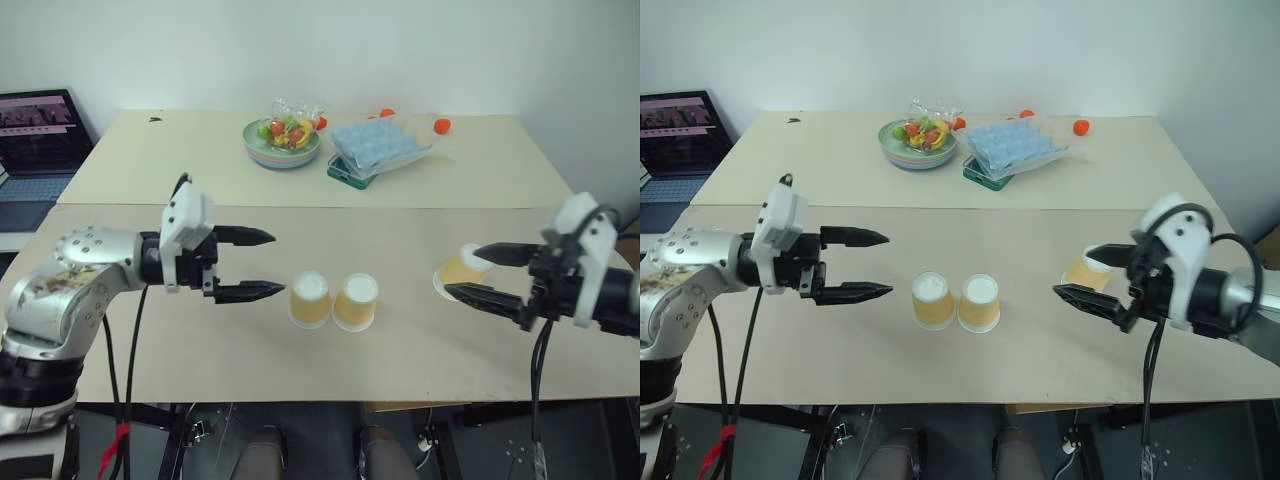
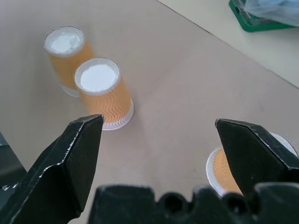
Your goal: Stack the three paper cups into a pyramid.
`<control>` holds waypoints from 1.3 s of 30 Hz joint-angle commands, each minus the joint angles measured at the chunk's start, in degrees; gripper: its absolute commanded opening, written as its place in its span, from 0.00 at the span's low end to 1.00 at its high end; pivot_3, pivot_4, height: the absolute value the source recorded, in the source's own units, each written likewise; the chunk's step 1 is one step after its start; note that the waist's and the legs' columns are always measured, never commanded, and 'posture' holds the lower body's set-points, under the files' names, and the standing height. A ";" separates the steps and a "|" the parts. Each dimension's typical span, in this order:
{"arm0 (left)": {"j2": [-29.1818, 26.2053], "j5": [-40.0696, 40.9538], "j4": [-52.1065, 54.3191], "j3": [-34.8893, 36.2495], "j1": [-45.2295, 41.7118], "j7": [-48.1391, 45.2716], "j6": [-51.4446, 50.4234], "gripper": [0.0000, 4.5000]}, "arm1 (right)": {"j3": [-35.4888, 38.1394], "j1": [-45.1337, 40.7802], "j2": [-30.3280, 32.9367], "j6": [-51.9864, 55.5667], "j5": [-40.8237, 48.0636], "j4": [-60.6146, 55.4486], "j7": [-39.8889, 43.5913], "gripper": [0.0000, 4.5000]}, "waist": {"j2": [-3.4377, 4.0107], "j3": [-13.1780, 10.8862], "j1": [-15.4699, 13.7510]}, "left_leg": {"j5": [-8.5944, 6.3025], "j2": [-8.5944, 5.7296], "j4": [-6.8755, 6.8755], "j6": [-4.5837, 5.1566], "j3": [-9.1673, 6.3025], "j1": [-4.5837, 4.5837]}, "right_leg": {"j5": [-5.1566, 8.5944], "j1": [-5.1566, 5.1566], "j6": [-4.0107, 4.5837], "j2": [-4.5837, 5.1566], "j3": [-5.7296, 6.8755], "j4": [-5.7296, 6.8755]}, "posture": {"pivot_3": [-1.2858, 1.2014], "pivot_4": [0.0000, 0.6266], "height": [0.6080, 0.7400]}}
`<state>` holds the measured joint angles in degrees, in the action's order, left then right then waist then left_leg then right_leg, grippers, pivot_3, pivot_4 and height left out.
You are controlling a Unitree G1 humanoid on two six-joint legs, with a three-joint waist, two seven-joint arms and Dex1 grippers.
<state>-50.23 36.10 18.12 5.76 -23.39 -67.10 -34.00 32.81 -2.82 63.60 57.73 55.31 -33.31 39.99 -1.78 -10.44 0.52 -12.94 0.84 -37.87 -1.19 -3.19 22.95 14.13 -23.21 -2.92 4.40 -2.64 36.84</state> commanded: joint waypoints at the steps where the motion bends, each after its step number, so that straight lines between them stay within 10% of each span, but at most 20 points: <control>1: -0.07 0.03 3.86 1.79 2.38 0.24 2.84 0.98 | 5.76 4.57 -1.78 -4.72 -4.90 3.08 3.65 1.00 | 0.00 0.00 -0.01 | 0.00 0.00 0.00 0.00 0.00 0.00 | 0.00 0.00 0.00 0.00 0.00 0.00 | 0.52 0.24 1.00; 16: 3.88 0.05 6.15 -0.33 0.51 7.45 1.61 0.98 | -5.51 1.63 -19.32 -34.73 -25.60 29.03 4.40 1.00 | 0.21 0.00 0.96 | 0.00 0.01 0.00 0.00 0.12 -0.20 | -0.01 0.05 -0.01 -0.04 -0.18 0.16 | 0.52 0.24 1.00; 39: 1.57 1.11 8.53 0.27 0.47 7.64 -0.41 0.98 | -17.26 -13.59 -22.26 -35.54 -29.61 35.46 5.41 1.00 | 0.24 0.00 0.64 | 0.00 0.00 0.00 0.00 0.11 -0.21 | -0.01 0.04 0.00 -0.04 -0.17 0.19 | 0.52 0.24 1.00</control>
<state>-48.04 36.27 24.84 4.76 -22.25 -59.84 -34.38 15.47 -15.61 41.42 23.64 26.08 1.58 45.03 -1.54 -10.44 1.15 -12.94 0.84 -37.87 -1.19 -3.08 22.74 14.12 -23.16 -2.93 4.37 -2.81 37.03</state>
